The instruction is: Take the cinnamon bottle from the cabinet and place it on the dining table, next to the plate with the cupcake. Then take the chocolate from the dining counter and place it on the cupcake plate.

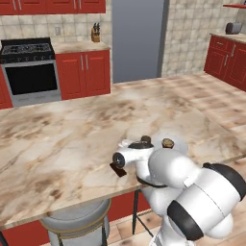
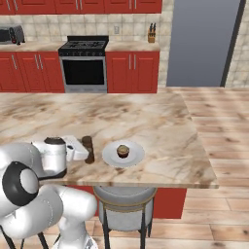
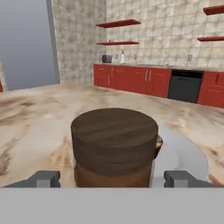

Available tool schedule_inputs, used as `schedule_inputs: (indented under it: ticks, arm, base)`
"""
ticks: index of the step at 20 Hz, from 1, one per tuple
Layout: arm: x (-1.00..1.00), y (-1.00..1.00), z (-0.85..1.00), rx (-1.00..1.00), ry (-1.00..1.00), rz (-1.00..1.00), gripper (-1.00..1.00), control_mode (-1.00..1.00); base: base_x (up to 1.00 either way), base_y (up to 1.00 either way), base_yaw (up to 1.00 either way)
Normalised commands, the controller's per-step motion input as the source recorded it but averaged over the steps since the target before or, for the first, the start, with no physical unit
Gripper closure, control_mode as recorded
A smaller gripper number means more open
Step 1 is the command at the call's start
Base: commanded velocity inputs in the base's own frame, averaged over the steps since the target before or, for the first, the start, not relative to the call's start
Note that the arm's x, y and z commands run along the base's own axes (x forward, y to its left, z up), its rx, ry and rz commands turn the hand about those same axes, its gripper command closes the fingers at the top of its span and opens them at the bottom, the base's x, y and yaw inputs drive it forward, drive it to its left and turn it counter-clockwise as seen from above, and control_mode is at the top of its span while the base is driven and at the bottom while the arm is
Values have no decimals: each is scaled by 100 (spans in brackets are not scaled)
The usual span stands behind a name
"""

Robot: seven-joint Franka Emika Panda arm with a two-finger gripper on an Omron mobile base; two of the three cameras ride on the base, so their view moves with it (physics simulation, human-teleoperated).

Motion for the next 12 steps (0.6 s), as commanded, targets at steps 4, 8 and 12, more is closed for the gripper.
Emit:
schedule_inputs:
  ticks: [4,8,12]
  arm:
    - [-2,1,42,1,0,-14,-100,-100]
    - [-20,1,56,3,0,-13,-100,-100]
    - [-41,19,77,8,0,-7,-100,-100]
  base:
    - [0,0,0]
    - [0,0,0]
    - [0,0,0]
